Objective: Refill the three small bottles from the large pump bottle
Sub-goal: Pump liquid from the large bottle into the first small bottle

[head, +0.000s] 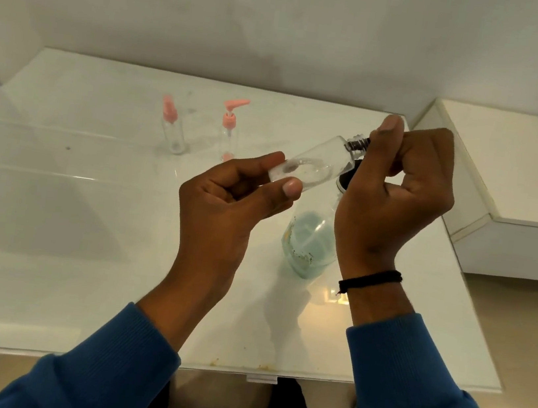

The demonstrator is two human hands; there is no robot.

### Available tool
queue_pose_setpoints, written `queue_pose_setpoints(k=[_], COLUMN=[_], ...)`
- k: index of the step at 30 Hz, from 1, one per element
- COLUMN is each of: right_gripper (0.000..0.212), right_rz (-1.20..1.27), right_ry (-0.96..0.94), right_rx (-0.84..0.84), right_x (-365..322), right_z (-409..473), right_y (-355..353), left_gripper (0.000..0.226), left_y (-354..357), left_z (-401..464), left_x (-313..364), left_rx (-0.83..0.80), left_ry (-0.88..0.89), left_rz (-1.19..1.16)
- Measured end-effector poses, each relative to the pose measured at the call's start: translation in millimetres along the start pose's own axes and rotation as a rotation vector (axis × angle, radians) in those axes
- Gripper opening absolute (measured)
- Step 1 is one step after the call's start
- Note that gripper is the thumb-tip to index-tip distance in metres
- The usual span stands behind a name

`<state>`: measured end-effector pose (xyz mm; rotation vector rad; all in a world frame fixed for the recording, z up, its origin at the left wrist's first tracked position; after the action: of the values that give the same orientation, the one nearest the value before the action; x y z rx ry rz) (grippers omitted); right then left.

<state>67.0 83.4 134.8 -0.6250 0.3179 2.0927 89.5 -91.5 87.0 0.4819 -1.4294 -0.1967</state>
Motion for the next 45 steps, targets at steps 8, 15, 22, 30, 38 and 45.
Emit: queue_pose_setpoints(k=[8, 15, 22, 30, 38, 45], right_gripper=[0.039, 0.038, 0.038, 0.038, 0.039, 0.040], right_rz=[-0.007, -0.035, -0.029, -0.013, -0.010, -0.017], right_ry=[0.004, 0.002, -0.001, 0.002, 0.006, 0.000], right_rx=[0.010, 0.005, -0.003, 0.001, 0.014, 0.012], right_x=[-1.1, -3.5, -3.7, -0.1, -0.7, -2.0], right_z=[-0.8, 2.9, 2.2, -0.5, -0.6, 1.9], right_y=[-1.0, -0.2, 0.3, -0.3, -1.2, -0.9], left_gripper=[0.043, 0.043, 0.044, 0.046, 0.041, 0.044], left_y=[0.7, 0.9, -0.7, 0.5, 0.4, -0.8], left_z=[-0.4, 0.8, 0.5, -0.9, 0.1, 0.5], left_x=[0.4, 0.6, -0.7, -0.3, 0.1, 0.5], left_rx=[-0.002, -0.003, 0.004, 0.002, -0.001, -0.005], left_ry=[0.005, 0.005, 0.003, 0.009, 0.003, -0.001], left_rz=[0.000, -0.003, 0.009, 0.025, -0.007, -0.010])
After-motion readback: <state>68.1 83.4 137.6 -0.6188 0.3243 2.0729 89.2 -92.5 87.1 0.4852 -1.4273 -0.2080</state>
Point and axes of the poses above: each hand's wrist, its own z-axis towards the middle knuckle, its own y-axis out of the palm, x = y × z, the point moved 6 cm from there along z, towards the middle knuckle, and after that the axes turned 3 degrees about -z, right-handed, at the moved point
